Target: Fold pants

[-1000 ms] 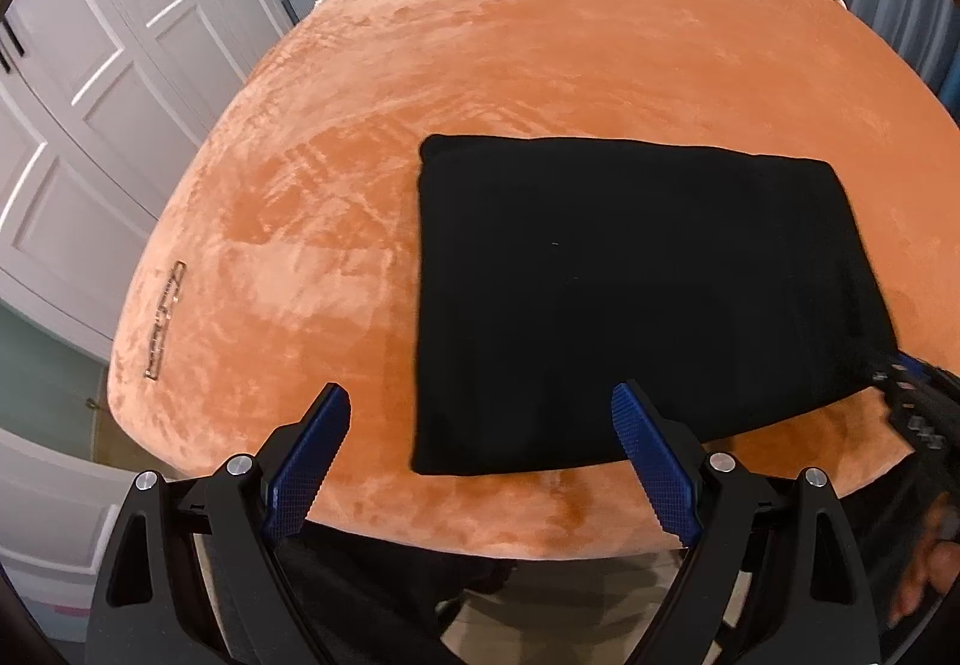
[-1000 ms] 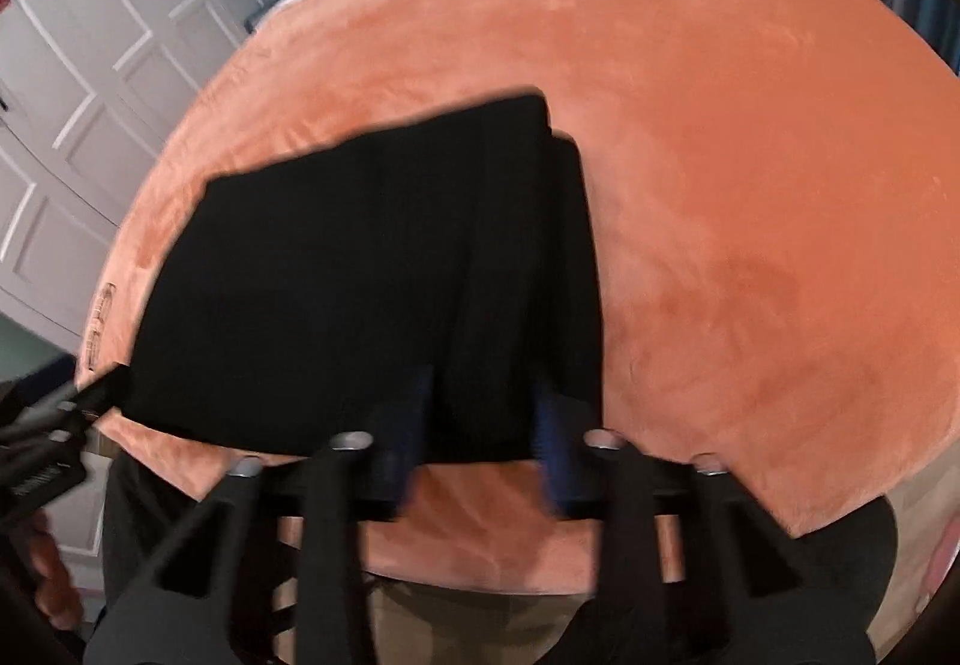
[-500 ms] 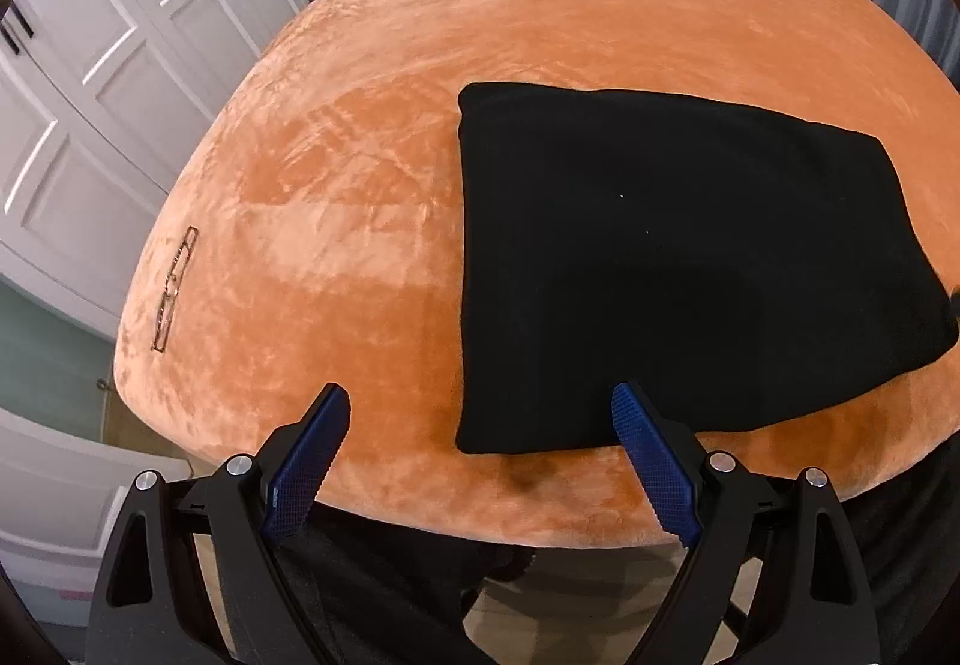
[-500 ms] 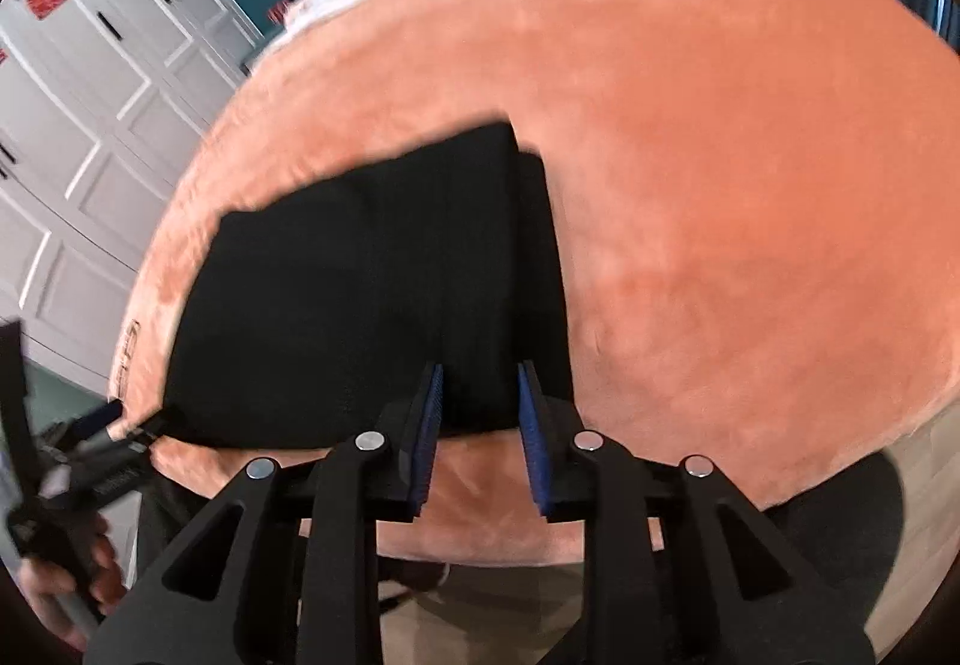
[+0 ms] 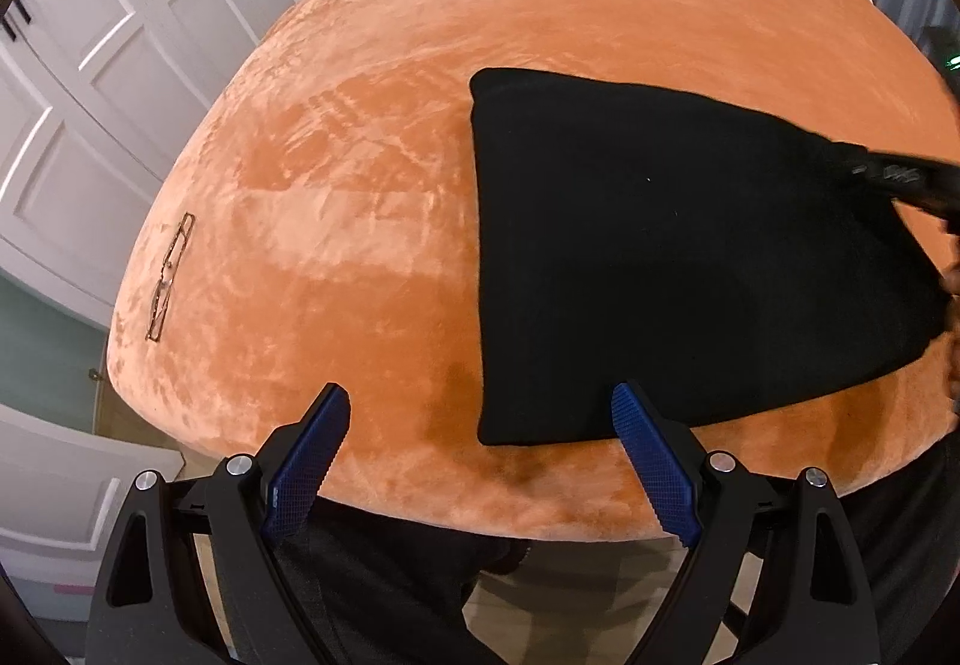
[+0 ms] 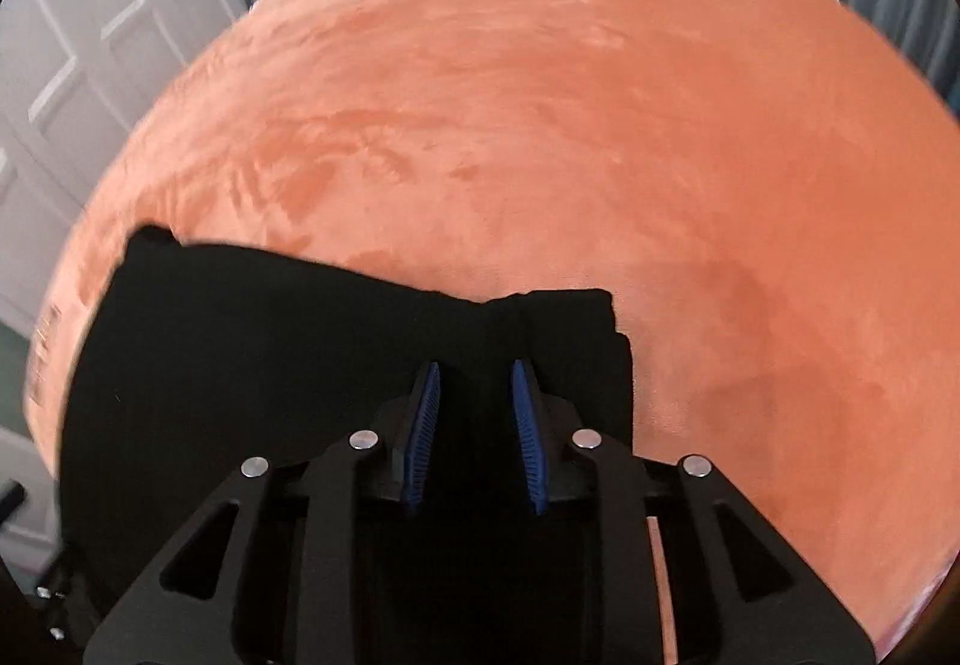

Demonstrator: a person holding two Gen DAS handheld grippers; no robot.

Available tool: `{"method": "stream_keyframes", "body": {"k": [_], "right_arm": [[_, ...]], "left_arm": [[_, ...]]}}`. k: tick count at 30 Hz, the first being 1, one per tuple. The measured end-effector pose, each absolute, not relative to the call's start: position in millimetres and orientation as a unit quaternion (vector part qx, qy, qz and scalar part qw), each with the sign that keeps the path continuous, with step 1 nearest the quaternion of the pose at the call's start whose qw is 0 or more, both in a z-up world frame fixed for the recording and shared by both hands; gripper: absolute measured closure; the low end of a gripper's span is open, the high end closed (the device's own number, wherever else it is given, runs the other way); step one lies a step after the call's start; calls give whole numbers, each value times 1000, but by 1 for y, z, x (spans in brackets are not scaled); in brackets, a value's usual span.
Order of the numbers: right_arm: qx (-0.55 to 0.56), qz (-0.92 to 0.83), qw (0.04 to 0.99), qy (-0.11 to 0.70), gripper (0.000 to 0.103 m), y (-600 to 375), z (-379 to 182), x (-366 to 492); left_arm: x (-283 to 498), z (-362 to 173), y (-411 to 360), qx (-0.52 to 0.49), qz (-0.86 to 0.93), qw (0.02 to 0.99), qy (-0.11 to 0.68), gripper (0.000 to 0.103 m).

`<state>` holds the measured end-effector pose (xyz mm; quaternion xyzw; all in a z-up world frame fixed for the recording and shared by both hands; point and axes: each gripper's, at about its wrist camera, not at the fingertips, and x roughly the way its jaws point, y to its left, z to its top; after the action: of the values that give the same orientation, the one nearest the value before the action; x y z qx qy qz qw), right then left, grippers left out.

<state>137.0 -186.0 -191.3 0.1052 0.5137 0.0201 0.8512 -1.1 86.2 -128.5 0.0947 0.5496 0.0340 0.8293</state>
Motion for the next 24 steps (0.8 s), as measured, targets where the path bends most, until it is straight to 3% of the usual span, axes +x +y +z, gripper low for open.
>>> {"method": "stream_keyframes", "body": {"k": [8, 13, 15, 16, 20, 24], "right_arm": [[123, 14, 876, 467, 74, -179, -131, 54], [79, 5, 864, 497, 78, -160, -161, 11], [67, -19, 857, 510, 72, -166, -181, 8], [92, -20, 855, 510, 64, -175, -185, 7], [167, -15, 848, 502, 64, -191, -169, 5], [102, -13, 851, 516, 61, -179, -175, 10]], "left_arm": [[8, -132, 86, 77, 28, 829, 553, 16], [8, -134, 82, 82, 23, 830, 552, 16], [7, -133, 80, 83, 22, 829, 552, 16], [6, -132, 80, 85, 23, 830, 551, 16], [5, -131, 80, 86, 27, 832, 548, 16], [8, -134, 81, 85, 29, 826, 556, 16]]}}
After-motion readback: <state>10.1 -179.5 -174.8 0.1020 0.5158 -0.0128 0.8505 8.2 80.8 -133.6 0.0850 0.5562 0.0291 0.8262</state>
